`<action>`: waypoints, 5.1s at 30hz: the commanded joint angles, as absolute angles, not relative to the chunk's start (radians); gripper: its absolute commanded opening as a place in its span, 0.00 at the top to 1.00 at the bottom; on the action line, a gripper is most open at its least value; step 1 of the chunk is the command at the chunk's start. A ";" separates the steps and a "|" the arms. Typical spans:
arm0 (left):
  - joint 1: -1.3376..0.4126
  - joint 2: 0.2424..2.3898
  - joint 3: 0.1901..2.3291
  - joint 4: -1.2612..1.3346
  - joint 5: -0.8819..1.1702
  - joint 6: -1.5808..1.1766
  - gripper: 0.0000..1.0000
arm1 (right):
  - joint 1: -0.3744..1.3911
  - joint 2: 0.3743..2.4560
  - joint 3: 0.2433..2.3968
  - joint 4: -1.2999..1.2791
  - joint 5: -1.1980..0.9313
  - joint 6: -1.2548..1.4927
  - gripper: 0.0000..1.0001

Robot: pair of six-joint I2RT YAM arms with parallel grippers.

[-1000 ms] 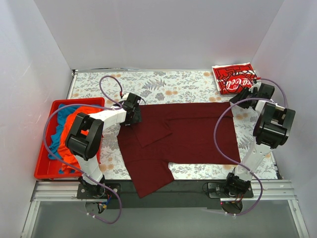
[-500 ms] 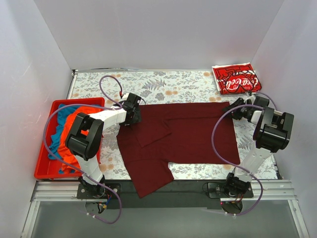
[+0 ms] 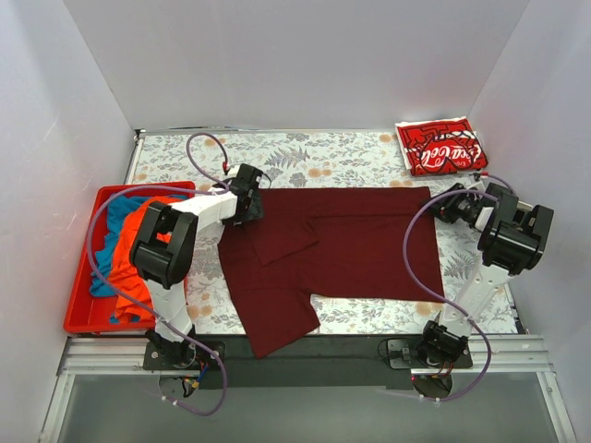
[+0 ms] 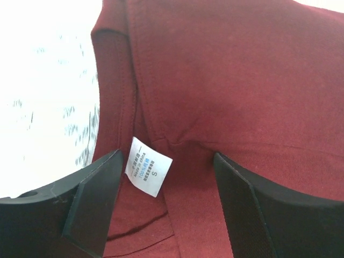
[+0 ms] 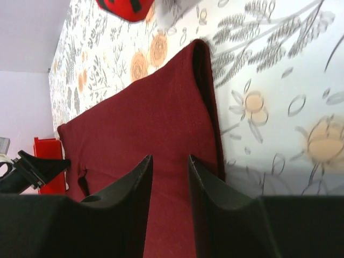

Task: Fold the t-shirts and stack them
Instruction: Fold the tshirt

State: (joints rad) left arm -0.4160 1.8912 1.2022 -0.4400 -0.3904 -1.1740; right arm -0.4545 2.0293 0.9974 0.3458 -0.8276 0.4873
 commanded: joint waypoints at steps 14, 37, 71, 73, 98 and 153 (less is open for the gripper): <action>-0.356 1.849 1.398 -0.532 -0.362 -1.158 0.25 | -0.411 1.877 1.148 0.137 -0.629 0.364 0.53; -0.445 1.308 0.824 -0.788 -0.259 -1.453 0.44 | 0.137 1.062 0.663 -0.423 -0.136 0.195 0.37; -0.477 1.364 0.658 -0.657 -0.230 -1.503 1.00 | 0.140 1.035 0.652 -0.551 -0.147 0.201 0.38; -0.477 1.355 0.663 -0.666 -0.247 -1.509 1.00 | 0.133 1.060 0.669 -0.601 -0.101 0.222 0.35; -0.479 1.295 0.666 -0.681 -0.279 -1.523 1.00 | -0.334 1.250 0.709 -0.884 -0.018 0.202 0.46; -0.405 1.296 0.920 -0.796 -0.206 -1.404 1.00 | -0.364 1.324 0.974 -0.816 -0.159 0.210 0.99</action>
State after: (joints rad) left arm -0.4374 1.3052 0.8524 -0.7647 -0.2165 -1.4521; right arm -0.3595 1.2915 0.8986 -0.8135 -0.1089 0.2165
